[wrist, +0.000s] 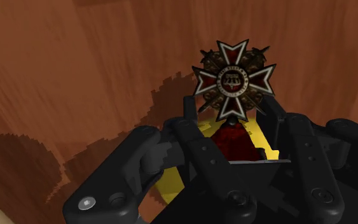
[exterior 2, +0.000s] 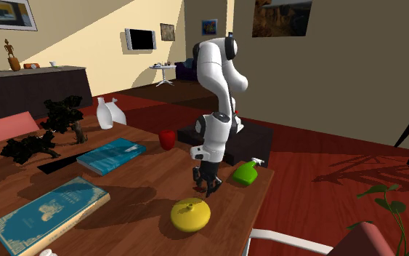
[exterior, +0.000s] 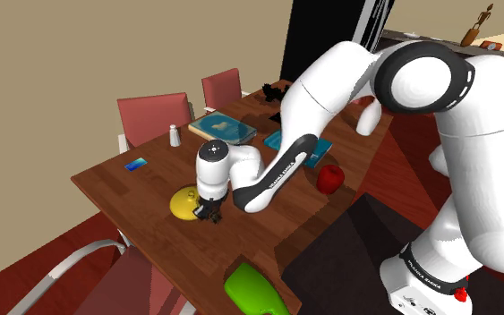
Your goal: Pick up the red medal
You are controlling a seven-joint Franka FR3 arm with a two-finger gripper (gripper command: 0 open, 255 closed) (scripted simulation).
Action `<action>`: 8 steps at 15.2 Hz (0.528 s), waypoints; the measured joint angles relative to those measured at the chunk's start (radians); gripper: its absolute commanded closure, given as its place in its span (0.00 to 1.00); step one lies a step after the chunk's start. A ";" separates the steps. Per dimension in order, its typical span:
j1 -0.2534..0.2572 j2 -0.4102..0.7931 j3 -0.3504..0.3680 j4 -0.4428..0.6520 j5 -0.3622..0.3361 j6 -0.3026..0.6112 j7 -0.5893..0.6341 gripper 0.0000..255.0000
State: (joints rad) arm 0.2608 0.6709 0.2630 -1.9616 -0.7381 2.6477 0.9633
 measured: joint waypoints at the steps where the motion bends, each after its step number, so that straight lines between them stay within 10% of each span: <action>1: -0.003 -0.012 0.007 -0.005 0.007 -0.008 -0.005 1.00; 8: -0.036 -0.088 0.049 -0.031 0.057 -0.055 -0.052 1.00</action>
